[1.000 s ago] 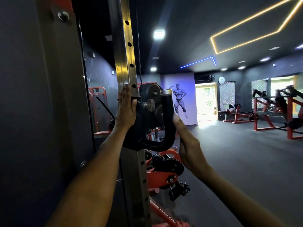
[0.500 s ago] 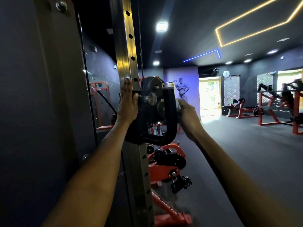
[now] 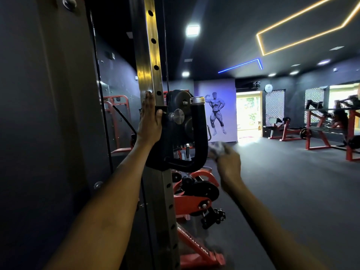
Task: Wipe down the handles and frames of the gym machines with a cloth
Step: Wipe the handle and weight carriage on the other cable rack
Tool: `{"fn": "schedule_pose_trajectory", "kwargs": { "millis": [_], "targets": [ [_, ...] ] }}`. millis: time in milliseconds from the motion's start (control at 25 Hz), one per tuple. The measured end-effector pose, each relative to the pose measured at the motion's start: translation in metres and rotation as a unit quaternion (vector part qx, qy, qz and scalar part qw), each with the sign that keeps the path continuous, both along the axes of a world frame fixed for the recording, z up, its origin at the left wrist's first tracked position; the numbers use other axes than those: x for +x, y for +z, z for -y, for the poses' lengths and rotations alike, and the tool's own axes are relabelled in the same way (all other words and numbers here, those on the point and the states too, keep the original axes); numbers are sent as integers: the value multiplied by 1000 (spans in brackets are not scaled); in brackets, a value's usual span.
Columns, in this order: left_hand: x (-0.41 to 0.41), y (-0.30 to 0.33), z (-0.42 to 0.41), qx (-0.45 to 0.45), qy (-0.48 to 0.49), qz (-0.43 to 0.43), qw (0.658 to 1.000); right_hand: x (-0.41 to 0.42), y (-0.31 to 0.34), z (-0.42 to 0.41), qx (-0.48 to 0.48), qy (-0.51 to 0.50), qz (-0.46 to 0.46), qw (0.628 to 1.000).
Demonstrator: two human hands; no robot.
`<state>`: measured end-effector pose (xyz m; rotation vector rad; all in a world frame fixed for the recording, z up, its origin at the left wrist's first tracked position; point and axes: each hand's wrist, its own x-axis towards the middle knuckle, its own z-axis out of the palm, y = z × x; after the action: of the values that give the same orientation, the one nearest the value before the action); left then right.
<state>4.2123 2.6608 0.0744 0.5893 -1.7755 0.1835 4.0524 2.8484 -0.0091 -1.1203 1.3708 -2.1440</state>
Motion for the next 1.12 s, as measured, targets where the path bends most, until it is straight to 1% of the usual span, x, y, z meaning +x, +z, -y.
{"fn": "schedule_pose_trajectory", "kwargs": {
  "millis": [40, 80, 160, 200, 280, 360, 400, 440, 480, 560, 600, 640, 680, 720, 800, 840, 880, 960, 1040, 1080, 1120],
  "targets": [
    [0, 0, 1, 0, -1, 0, 1000, -3, 22, -1, -47, -48, -38, 997],
    [0, 1, 1, 0, -1, 1, 1000, -2, 41, -3, -93, -78, -103, 987],
    [-1, 0, -2, 0, 3, 2, 1000, 13, 55, -4, -164, -95, -267, 945],
    [-1, 0, -3, 1, 4, 3, 1000, 19, 44, -2, -187, -97, -347, 914],
    [1, 2, -2, 4, -1, 6, 1000, 11, -6, 6, -194, -120, -488, 843],
    [0, 1, -2, -2, -1, 10, 1000, -9, -60, 8, -169, -154, -617, 753],
    [0, 1, -2, -4, -2, 9, 1000, -15, -76, 5, -169, -169, -672, 701],
    [-1, 0, -2, -4, -3, 6, 1000, -18, -78, 5, -177, -175, -708, 660],
    [-1, 0, -2, -3, -4, 3, 1000, -16, -67, 4, -197, -178, -714, 647],
    [-1, -1, -2, -3, -1, 2, 1000, -8, -16, 2, -237, -211, -675, 666],
    [-1, 0, -2, -4, -2, 3, 1000, -6, 11, 0, -231, -253, -671, 658],
    [-1, 1, -3, -5, -5, 6, 1000, -8, 28, 0, -210, -293, -687, 631],
    [0, 1, -3, -5, -8, 10, 1000, -13, 30, 3, -188, -318, -715, 594],
    [0, 2, -3, -5, -8, 14, 1000, -17, 21, 5, -170, -330, -740, 562],
    [2, 1, -3, -2, -7, 18, 1000, -9, -22, 12, -131, -331, -770, 529],
    [3, 1, -2, 0, -9, 18, 1000, 2, -43, 16, -109, -334, -775, 525],
    [3, 1, -2, 2, -11, 18, 1000, 16, -56, 21, -82, -337, -774, 529],
    [4, 2, -2, 0, -14, 19, 1000, 45, -60, 34, -31, -329, -775, 539],
    [4, 2, -3, 4, -16, 24, 1000, 62, -52, 37, 22, -336, -785, 520],
    [4, 1, -4, 6, -14, 28, 999, 60, -52, 38, 33, -343, -793, 503],
    [4, 1, -5, 8, -10, 32, 999, 52, -51, 35, 24, -332, -809, 485]
  ]
}}
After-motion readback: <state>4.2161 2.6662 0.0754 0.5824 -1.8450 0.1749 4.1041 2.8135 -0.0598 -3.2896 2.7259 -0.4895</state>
